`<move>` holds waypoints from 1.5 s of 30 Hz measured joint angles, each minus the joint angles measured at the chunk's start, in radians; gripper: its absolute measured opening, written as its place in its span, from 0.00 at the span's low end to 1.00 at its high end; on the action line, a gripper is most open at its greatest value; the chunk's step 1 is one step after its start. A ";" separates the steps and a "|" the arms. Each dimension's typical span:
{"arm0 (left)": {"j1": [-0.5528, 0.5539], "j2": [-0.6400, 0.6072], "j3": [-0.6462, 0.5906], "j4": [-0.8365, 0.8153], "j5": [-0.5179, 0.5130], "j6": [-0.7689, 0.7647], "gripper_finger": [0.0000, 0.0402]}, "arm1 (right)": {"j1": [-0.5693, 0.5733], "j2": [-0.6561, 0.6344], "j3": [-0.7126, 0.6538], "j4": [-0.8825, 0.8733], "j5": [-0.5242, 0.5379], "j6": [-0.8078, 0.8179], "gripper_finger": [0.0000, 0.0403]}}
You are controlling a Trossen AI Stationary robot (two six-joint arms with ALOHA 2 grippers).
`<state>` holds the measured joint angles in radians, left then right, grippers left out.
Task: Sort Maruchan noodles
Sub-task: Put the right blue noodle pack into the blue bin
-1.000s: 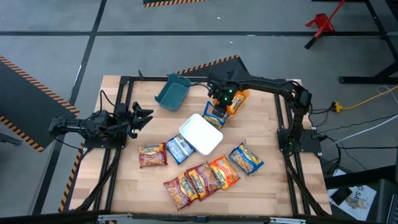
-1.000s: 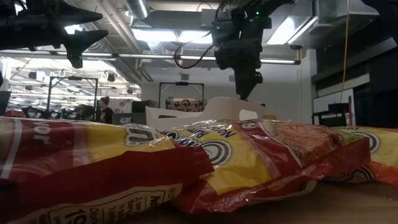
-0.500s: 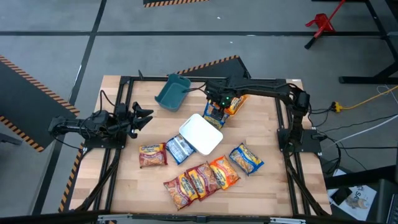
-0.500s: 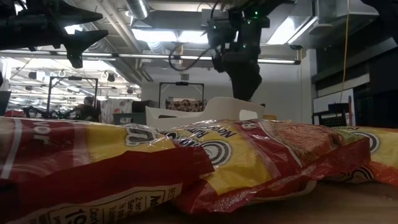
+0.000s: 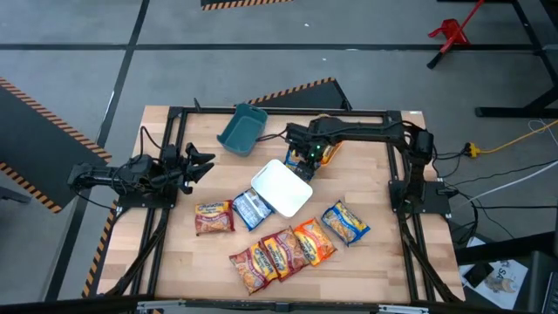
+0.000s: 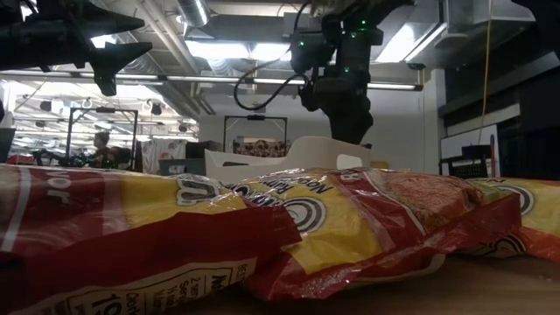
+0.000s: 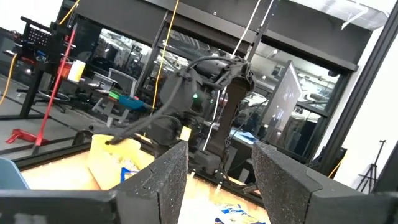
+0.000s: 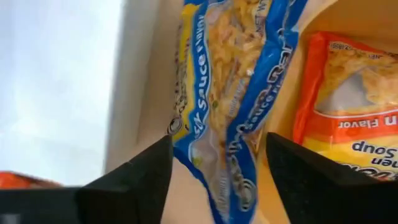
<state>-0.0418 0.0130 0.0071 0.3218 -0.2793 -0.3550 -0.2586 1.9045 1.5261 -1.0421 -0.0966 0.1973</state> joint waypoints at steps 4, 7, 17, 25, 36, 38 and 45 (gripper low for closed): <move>0.000 0.000 0.000 0.000 0.000 0.000 0.43 | 0.031 0.000 0.000 0.002 -0.006 -0.019 0.48; 0.000 0.000 0.000 0.000 0.000 0.000 0.43 | 0.042 0.000 0.000 0.002 -0.010 -0.019 0.44; 0.000 0.000 0.000 0.000 -0.034 0.001 0.43 | 0.051 0.000 0.000 0.005 -0.032 -0.014 0.38; 0.000 0.000 0.000 -0.002 -0.051 0.001 0.43 | 0.065 -0.001 0.034 -0.011 -0.051 -0.021 0.38; 0.000 0.000 0.000 -0.029 -0.050 0.001 0.43 | 0.140 -0.080 0.044 -0.196 0.129 -0.017 0.38; 0.000 0.000 0.000 -0.034 -0.051 0.000 0.43 | 0.174 -0.088 0.024 -0.182 0.141 -0.010 0.38; 0.000 0.000 0.000 -0.042 -0.056 0.000 0.43 | 0.256 -0.088 -0.102 -0.063 0.132 0.008 0.38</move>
<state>-0.0414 0.0128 0.0072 0.2800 -0.3356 -0.3546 -0.0029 1.8164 1.4246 -1.1051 0.0351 0.2052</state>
